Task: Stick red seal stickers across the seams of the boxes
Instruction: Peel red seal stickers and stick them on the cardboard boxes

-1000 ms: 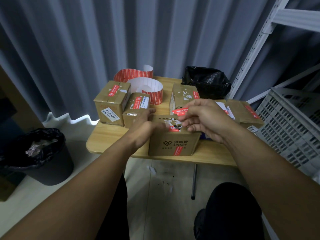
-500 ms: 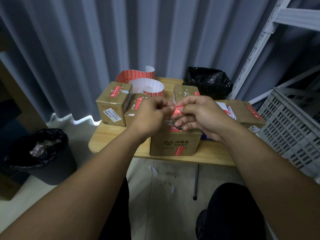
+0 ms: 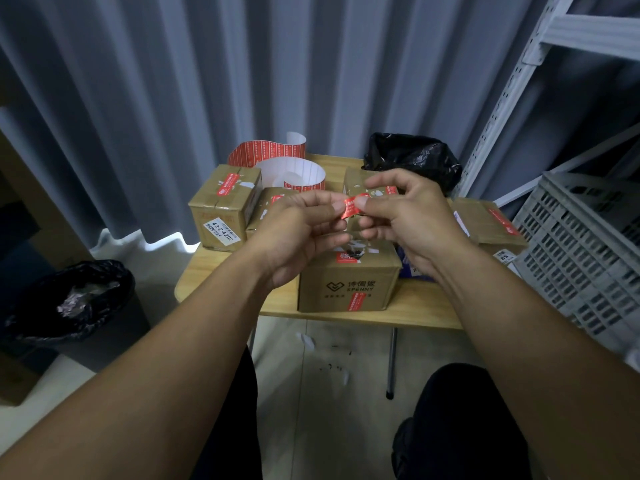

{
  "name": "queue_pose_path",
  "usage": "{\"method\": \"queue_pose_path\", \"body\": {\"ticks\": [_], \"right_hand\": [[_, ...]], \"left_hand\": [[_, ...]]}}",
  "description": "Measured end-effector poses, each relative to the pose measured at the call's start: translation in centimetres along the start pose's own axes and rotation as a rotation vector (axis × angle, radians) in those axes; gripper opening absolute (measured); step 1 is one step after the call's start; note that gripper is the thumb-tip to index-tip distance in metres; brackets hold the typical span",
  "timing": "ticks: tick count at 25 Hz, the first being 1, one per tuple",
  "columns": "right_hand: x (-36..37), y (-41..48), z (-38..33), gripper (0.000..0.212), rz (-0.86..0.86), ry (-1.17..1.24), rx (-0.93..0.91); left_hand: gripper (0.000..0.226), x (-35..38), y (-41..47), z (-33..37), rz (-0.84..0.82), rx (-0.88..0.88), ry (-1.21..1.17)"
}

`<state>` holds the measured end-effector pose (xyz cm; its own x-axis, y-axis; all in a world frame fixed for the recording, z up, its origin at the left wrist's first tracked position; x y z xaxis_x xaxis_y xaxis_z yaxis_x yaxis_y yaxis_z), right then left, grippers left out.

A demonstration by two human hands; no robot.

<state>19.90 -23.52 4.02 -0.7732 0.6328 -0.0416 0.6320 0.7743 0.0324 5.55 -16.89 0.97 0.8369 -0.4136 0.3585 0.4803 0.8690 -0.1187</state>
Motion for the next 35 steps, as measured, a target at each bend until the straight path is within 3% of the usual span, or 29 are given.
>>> {"method": "queue_pose_path", "body": {"ticks": [5,8,15,18,20,23,27,30,35], "right_hand": [[0.0,-0.3,0.4,0.003,-0.093,0.027,0.068],[0.1,-0.3,0.6,0.007,-0.083,-0.038,0.005],[0.4,-0.3,0.6,0.026,-0.107,-0.06,-0.004],[0.5,0.2,1.2,0.013,-0.116,-0.175,-0.015],[0.2,0.7,1.5,0.003,-0.14,-0.339,-0.12],[0.1,0.6,1.8,0.008,-0.281,-0.611,-0.263],[-0.1,1.2,1.8,0.011,-0.243,-0.598,-0.29],[0.4,1.0,2.1,0.012,-0.337,-0.658,-0.333],[1.5,1.6,2.7,0.014,-0.531,-0.843,-0.365]], "left_hand": [[0.018,0.3,0.1,-0.3,0.029,-0.011,-0.093],[0.025,0.4,0.1,-0.5,0.046,-0.013,-0.1],[0.012,-0.3,0.3,-0.6,-0.005,-0.003,-0.042],[0.013,-0.8,0.4,-0.4,0.044,0.025,0.001],[0.018,-1.5,0.9,-0.4,0.128,0.039,-0.025],[0.007,-2.3,1.4,-0.5,0.23,0.04,-0.1],[0.012,-2.4,1.3,-0.6,0.297,0.006,-0.11],[0.018,-2.7,1.3,-0.9,0.327,0.016,-0.008],[0.033,-2.3,1.2,-1.6,0.369,0.345,0.467]]}}
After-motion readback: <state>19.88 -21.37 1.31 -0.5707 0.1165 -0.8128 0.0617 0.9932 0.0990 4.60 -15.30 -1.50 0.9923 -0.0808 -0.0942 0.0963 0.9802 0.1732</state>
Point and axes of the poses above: each hand's wrist, its own y-axis towards the middle knuckle, its own x-axis out of the palm, z = x × y, the point moved 3 cm from there along y, towards the middle knuckle, and after that the axes turned 12 degrees about z, right-handed, at the moved point
